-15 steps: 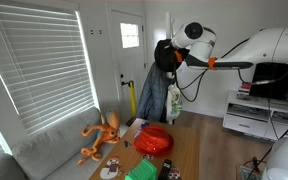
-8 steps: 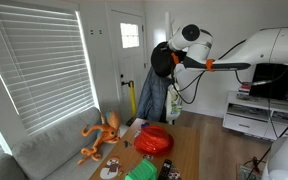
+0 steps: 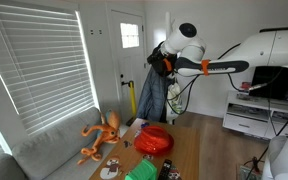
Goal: Put the hats on the coat rack
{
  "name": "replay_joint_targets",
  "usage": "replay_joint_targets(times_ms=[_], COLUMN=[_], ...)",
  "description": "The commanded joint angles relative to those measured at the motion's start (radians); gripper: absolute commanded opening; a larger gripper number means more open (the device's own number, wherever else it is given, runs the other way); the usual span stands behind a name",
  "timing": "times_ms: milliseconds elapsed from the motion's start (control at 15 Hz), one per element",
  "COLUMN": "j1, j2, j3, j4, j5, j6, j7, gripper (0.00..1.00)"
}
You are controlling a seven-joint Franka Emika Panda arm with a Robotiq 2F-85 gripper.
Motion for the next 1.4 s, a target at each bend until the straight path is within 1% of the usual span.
replay_joint_targets(times_ms=[0,200,267,400,533,667,733,867,1000,1067,1133,1200,1333], j1=[0.069,0.121,0.095,0.112,0.128,0.141,0.142,0.131,0.12,0.113,0.105,0.105,0.103], j2=[-0.026,-0.041,-0.044,-0.05,-0.052,-0.052,-0.048,-0.043,-0.037,-0.034,-0.031,-0.017,-0.015], j3=[-0.039,-0.078,-0.055,-0.069,-0.082,-0.093,-0.099,-0.103,-0.104,-0.102,-0.099,-0.089,-0.09], j4=[-0.071,-0.139,-0.16,-0.197,-0.222,-0.238,-0.241,-0.247,-0.252,-0.261,-0.27,-0.245,-0.249], j5=[0.249,0.462,0.549,0.701,0.84,0.949,0.983,0.995,0.977,0.951,0.923,0.949,0.948], j6=[-0.003,0.002,0.004,-0.004,-0.038,-0.098,-0.144,-0.247,-0.334,-0.359,-0.361,-0.335,-0.338], j7=[-0.172,-0.358,-0.442,-0.596,-0.738,-0.86,-0.911,-0.995,-1.062,-1.091,-1.115,-1.059,-1.066], gripper=[1.0,1.0,1.0,1.0,1.0,1.0,1.0,1.0,1.0,1.0,1.0,1.0,1.0])
